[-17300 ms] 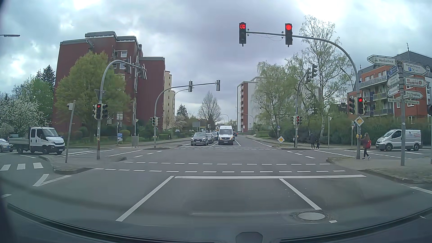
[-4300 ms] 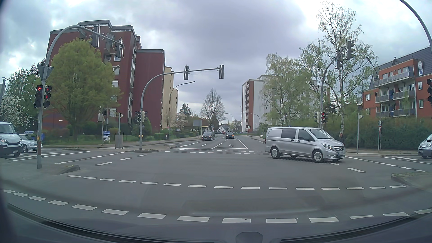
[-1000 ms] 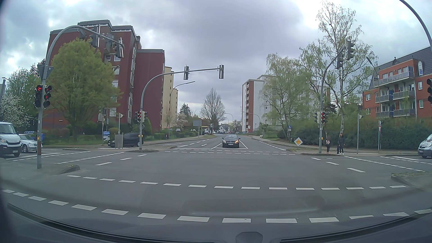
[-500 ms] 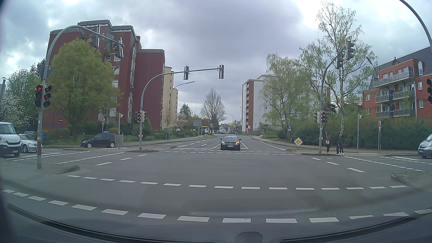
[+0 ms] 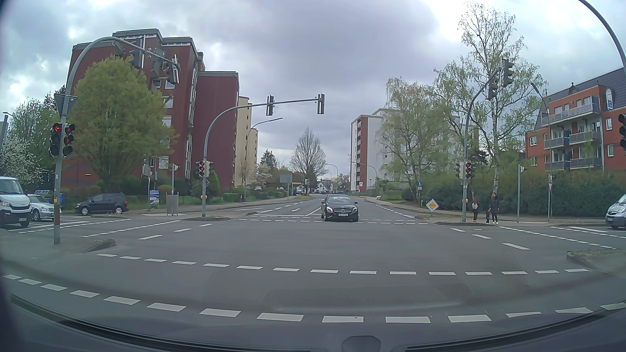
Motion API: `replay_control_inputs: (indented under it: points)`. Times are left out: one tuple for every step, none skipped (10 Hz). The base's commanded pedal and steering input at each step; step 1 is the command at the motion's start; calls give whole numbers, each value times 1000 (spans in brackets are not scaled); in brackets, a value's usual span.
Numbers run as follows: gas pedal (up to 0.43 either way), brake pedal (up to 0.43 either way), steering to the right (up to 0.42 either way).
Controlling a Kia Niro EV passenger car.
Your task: Follow the waypoints while adhering to traffic rules and regulations
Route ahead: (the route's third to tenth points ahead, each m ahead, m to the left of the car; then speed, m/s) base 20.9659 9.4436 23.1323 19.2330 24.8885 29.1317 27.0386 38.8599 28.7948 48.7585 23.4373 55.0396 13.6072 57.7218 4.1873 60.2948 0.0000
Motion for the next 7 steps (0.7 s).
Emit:
replay_control_inputs:
  points:
    - [0,287,-10]
    - [0,293,-10]
    - [0,287,-10]
    - [0,287,-10]
    - [0,287,-10]
    - [0,293,-10]
    - [0,287,-10]
